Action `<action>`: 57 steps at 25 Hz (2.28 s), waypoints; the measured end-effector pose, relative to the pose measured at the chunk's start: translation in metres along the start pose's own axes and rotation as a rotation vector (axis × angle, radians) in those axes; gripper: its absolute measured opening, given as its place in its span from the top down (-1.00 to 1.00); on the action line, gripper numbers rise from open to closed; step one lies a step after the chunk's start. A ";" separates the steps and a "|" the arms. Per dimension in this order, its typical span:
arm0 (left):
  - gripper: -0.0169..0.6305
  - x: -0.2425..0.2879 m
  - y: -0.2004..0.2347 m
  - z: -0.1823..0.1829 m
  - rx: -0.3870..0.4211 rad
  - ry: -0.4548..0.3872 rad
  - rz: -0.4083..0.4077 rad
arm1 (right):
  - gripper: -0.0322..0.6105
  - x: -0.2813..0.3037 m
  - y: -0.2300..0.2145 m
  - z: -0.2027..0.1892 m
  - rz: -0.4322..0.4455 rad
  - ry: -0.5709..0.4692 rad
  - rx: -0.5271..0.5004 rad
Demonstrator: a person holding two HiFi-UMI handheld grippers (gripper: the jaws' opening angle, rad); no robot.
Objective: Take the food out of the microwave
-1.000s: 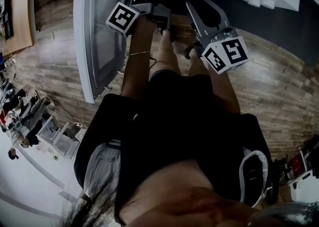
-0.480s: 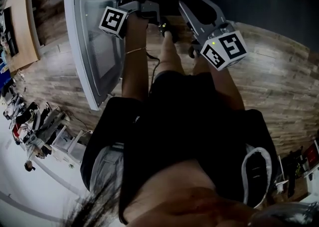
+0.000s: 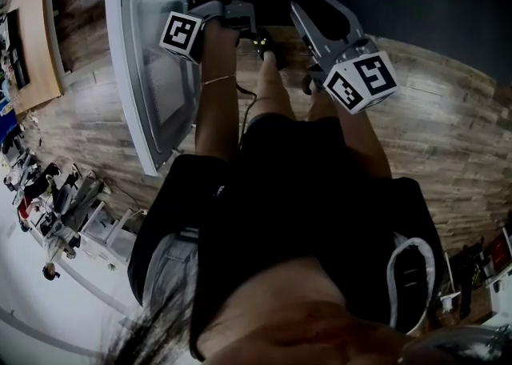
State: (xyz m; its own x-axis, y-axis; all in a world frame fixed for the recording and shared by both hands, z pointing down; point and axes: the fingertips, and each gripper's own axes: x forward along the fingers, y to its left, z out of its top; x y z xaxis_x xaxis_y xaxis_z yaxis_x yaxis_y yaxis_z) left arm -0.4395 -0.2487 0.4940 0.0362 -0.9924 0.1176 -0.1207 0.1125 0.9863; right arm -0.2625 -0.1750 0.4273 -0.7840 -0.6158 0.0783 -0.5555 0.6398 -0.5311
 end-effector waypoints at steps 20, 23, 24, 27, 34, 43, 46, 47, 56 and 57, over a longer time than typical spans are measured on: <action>0.90 -0.010 -0.004 0.002 0.072 0.004 0.004 | 0.64 0.001 0.009 -0.002 0.024 0.011 -0.024; 0.83 -0.008 -0.004 0.004 0.068 0.000 0.001 | 0.64 0.000 0.011 0.000 0.025 0.006 -0.046; 0.73 -0.007 -0.004 0.004 0.064 0.001 -0.003 | 0.64 0.000 0.011 0.000 0.026 0.005 -0.042; 0.62 -0.004 -0.005 0.002 0.068 0.017 -0.002 | 0.64 -0.002 0.010 0.001 0.021 0.003 -0.035; 0.62 0.005 0.001 -0.003 0.089 0.041 0.015 | 0.64 -0.003 0.011 0.002 0.017 -0.003 -0.032; 0.82 0.005 0.004 -0.001 0.012 0.013 0.013 | 0.64 -0.008 0.003 0.002 -0.011 0.021 -0.035; 0.88 0.001 0.006 -0.001 -0.043 -0.014 0.008 | 0.64 -0.009 0.006 0.005 0.008 0.001 -0.041; 0.89 0.000 0.006 -0.002 -0.039 -0.013 0.011 | 0.64 -0.009 0.009 0.008 0.016 -0.012 -0.045; 0.92 -0.014 0.002 -0.016 -0.046 0.032 0.022 | 0.64 -0.011 0.011 0.013 0.022 -0.038 -0.027; 0.92 -0.015 0.001 -0.017 -0.041 0.038 0.022 | 0.64 -0.011 0.011 0.012 0.024 -0.039 -0.023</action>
State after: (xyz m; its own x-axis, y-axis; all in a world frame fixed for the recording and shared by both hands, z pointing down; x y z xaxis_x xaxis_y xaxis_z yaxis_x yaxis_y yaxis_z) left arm -0.4232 -0.2324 0.4955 0.0718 -0.9871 0.1432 -0.0811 0.1373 0.9872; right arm -0.2564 -0.1665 0.4101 -0.7860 -0.6173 0.0329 -0.5434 0.6646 -0.5129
